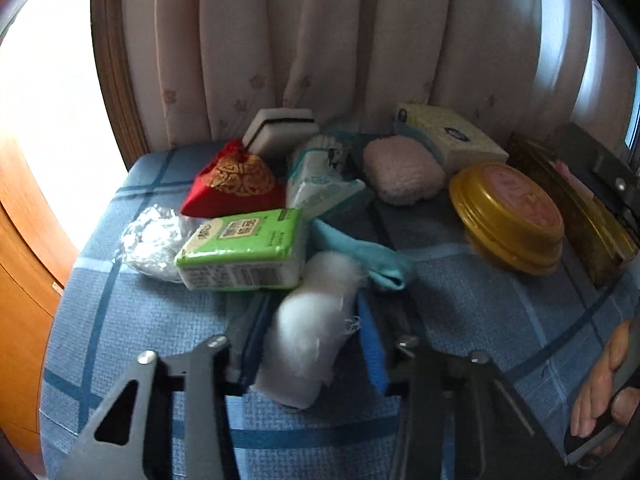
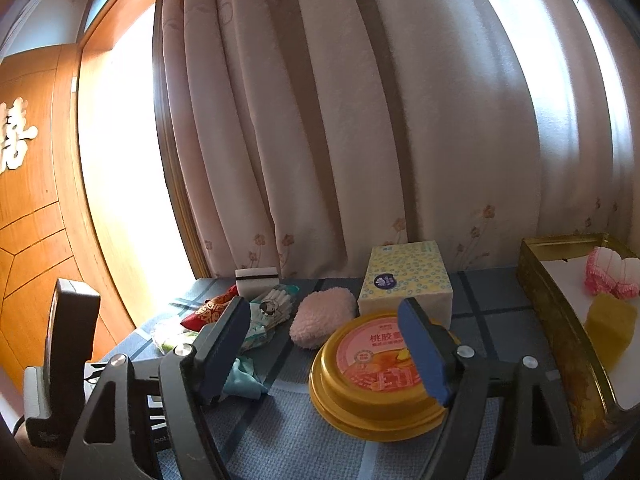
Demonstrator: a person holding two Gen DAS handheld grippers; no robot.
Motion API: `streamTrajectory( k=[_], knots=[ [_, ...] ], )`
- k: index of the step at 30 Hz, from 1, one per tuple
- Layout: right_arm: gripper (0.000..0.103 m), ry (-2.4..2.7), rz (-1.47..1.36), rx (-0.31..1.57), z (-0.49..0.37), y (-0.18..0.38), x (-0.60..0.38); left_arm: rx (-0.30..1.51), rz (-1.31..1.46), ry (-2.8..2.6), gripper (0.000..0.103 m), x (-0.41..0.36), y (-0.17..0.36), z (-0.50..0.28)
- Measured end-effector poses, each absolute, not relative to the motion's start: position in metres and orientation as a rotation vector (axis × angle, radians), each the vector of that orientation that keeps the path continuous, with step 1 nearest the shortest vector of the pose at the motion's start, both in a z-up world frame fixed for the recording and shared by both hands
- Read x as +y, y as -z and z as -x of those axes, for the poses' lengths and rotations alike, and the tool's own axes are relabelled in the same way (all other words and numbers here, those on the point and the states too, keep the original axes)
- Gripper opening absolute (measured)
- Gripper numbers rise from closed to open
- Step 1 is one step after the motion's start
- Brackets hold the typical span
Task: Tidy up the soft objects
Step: 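Grasp the white gauze roll with the left tool, then grasp the teal cloth with the right tool while the left tool holds the gauze roll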
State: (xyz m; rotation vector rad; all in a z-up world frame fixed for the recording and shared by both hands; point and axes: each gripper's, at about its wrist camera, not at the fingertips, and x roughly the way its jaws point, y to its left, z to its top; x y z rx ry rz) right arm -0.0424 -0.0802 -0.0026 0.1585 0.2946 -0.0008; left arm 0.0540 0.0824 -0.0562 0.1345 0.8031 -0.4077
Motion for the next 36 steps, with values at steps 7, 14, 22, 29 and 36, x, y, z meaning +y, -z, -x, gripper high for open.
streamTrajectory(
  k=[7, 14, 22, 29, 36],
  knots=[
    [0.078, -0.002, -0.143, 0.305, 0.040, 0.002, -0.076, 0.616, -0.034, 0.429, 0.033, 0.106, 0.035, -0.027],
    [0.069, -0.050, -0.066, 0.329, 0.035, 0.003, -0.059, 0.460, 0.247, 0.230, 0.033, 0.160, 0.027, -0.013],
    [0.043, -0.279, -0.021, 0.604, -0.019, 0.024, -0.015, 0.465, 0.353, 0.099, 0.033, 0.182, 0.031, -0.015],
    [0.042, -0.342, -0.047, 0.790, -0.053, 0.047, -0.001, 0.464, 0.278, 0.081, 0.033, 0.171, 0.028, -0.013],
    [0.021, -0.356, -0.082, 0.861, -0.068, 0.058, -0.001, 0.470, 0.236, 0.073, 0.033, 0.164, 0.029, -0.016]
  ],
)
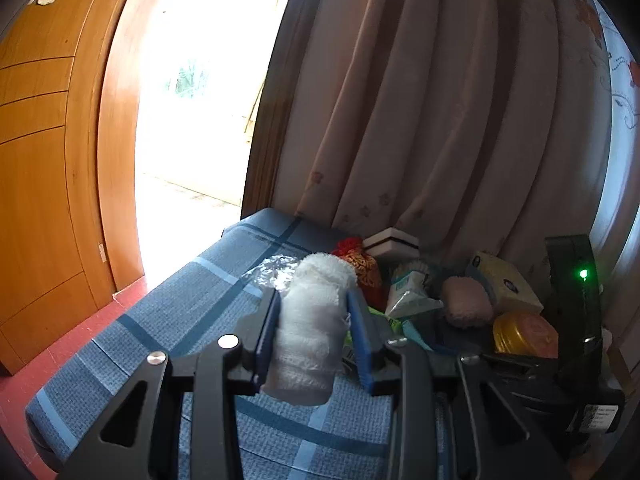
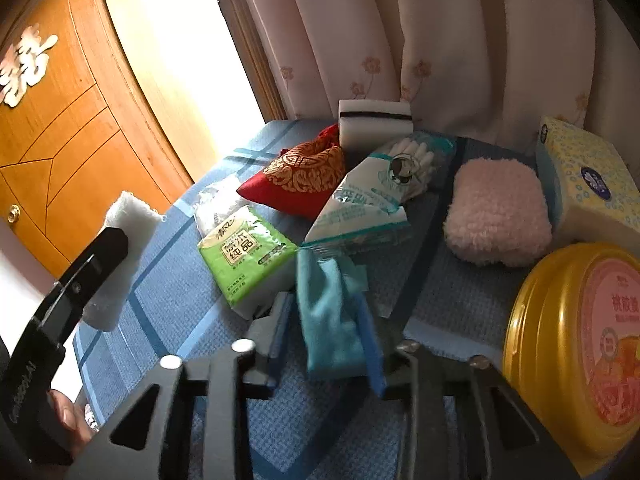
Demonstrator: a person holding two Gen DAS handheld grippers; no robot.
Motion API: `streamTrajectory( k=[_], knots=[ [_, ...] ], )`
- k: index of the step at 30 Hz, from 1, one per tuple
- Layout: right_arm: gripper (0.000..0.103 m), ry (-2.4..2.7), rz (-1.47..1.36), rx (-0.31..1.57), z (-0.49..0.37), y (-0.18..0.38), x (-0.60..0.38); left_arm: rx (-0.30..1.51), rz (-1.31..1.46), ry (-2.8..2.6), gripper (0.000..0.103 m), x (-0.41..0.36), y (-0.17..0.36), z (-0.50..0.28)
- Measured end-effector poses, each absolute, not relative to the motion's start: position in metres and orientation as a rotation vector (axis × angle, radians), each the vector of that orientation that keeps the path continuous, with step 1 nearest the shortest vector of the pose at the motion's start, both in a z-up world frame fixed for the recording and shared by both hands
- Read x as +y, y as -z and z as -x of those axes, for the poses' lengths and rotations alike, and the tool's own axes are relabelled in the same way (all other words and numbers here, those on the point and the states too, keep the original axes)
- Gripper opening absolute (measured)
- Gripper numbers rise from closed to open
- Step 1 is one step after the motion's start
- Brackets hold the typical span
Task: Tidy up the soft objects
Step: 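Grasp the teal cloth with the right tool while the left tool holds the gauze roll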
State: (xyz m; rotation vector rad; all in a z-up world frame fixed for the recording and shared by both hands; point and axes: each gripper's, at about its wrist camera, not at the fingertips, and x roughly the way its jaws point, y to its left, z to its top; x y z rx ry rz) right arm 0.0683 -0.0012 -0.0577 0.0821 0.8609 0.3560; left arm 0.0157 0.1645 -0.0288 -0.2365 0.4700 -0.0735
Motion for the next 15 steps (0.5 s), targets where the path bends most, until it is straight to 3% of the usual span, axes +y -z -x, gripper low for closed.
streamTrajectory(
  k=[3, 8, 15],
  knots=[
    [0.012, -0.364, -0.104, 0.868, -0.069, 0.059, -0.005, 0.467, 0.233, 0.067, 0.033, 0.162, 0.029, -0.015],
    [0.010, -0.403, -0.155, 0.861, -0.065, 0.057, -0.014, 0.465, 0.215, 0.053, 0.033, 0.160, 0.027, -0.013],
    [0.010, -0.471, -0.278, 0.608, -0.023, 0.030, -0.054, 0.450, 0.164, 0.022, 0.034, 0.151, 0.025, -0.010]
  ],
)
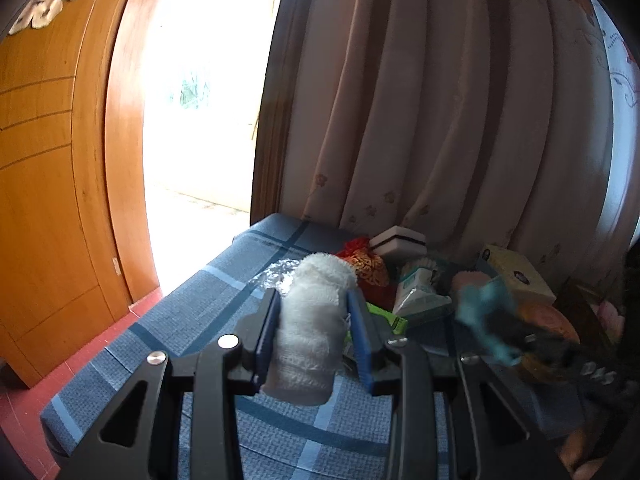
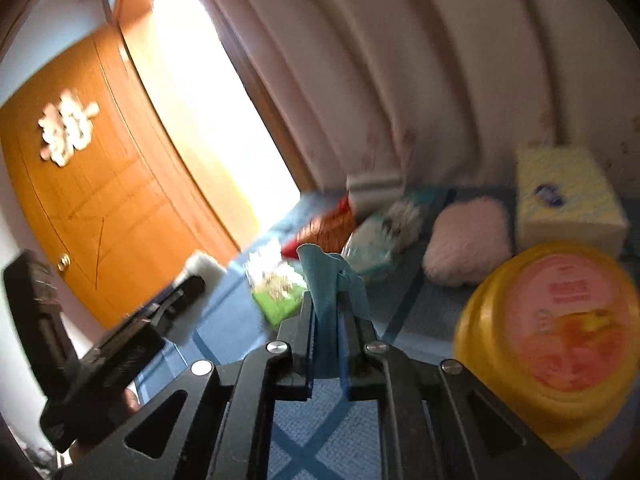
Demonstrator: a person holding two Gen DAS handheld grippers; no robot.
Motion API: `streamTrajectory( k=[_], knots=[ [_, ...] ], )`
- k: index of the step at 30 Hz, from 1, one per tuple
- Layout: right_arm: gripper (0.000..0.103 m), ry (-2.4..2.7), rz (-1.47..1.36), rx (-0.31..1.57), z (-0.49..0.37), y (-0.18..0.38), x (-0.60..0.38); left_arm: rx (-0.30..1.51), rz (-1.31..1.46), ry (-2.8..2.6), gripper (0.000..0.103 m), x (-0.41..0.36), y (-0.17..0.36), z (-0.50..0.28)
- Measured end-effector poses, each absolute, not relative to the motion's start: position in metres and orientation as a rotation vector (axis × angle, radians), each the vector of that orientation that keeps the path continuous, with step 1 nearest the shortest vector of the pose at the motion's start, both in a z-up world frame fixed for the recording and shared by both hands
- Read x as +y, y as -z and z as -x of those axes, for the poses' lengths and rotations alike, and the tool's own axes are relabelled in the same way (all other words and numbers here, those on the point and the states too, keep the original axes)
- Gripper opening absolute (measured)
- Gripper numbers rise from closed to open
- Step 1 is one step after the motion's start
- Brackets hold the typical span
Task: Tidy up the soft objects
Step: 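Grasp the teal cloth with the right tool while the left tool holds the gauze roll, then carry the gauze roll and teal cloth over the gold tray with both tools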
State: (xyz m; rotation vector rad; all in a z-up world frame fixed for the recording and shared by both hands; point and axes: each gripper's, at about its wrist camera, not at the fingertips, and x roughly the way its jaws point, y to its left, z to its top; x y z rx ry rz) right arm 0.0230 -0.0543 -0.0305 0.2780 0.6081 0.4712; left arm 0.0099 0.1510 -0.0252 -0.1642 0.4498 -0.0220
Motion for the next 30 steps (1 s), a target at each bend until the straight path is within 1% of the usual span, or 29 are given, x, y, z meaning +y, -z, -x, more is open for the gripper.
streamTrajectory(
  k=[7, 15, 21, 30],
  knots=[
    [0.010, -0.370, -0.295, 0.456, 0.015, 0.017, -0.084, 0.428, 0.115, -0.016, 0.033, 0.145, 0.024, -0.006],
    [0.010, -0.263, -0.214, 0.374, 0.038, 0.006, -0.100, 0.433, 0.115, -0.011, 0.033, 0.136, 0.024, -0.004],
    [0.010, -0.157, -0.126, 0.308, 0.053, 0.000, -0.103, 0.439, 0.105, 0.037, 0.034, 0.116, 0.022, -0.001],
    [0.010, -0.020, -0.051, 0.241, 0.070, -0.005, -0.114, 0.339, 0.071, 0.130, 0.034, 0.071, -0.003, 0.005]
  ],
)
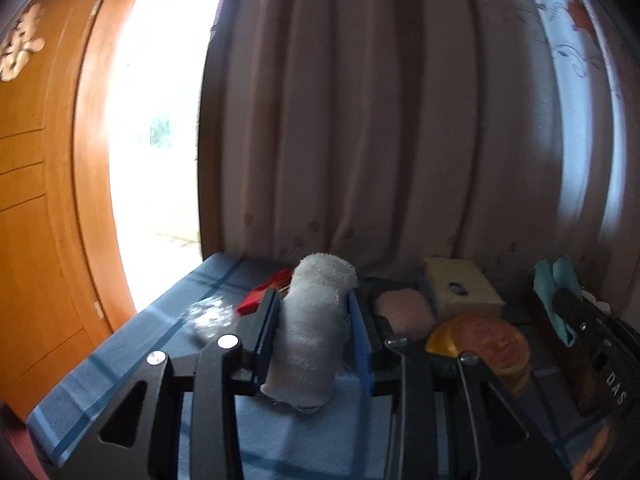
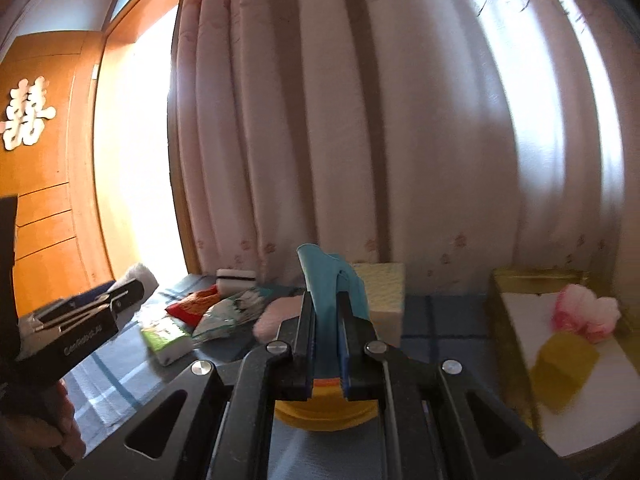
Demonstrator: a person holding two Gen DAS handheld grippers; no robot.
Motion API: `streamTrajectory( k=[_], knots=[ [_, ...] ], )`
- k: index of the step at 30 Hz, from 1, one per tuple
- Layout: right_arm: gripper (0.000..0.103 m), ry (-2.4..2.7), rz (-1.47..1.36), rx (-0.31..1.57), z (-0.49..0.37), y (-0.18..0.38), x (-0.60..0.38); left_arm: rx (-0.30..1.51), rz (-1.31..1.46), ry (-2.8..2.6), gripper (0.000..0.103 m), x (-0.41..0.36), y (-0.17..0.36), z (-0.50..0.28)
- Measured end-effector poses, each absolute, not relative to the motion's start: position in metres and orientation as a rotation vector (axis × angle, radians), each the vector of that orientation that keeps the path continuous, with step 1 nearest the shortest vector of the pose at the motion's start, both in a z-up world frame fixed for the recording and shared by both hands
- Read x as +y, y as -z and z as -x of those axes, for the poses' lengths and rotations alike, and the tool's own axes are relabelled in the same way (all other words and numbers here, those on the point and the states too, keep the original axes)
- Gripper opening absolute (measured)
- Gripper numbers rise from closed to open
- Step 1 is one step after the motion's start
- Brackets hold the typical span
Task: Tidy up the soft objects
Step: 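Carry the gauze roll and teal cloth over the gold tray with both tools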
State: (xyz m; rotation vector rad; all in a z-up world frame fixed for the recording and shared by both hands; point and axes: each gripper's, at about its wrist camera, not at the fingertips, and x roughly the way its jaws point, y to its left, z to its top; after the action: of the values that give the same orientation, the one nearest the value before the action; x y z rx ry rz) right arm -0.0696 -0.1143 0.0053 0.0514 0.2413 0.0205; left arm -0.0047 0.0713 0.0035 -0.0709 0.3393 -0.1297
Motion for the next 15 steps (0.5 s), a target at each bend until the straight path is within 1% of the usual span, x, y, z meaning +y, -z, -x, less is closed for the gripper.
streamTrajectory(
  k=[6, 15],
  knots=[
    [0.010, 0.057, -0.009, 0.183, 0.086, -0.009, -0.126, 0.307, 0.055, 0.184, 0.034, 0.037, -0.005, 0.003],
    [0.010, 0.105, -0.012, 0.168, 0.094, -0.009, -0.147, 0.304, 0.017, 0.222, 0.034, -0.003, 0.000, 0.010]
  ],
)
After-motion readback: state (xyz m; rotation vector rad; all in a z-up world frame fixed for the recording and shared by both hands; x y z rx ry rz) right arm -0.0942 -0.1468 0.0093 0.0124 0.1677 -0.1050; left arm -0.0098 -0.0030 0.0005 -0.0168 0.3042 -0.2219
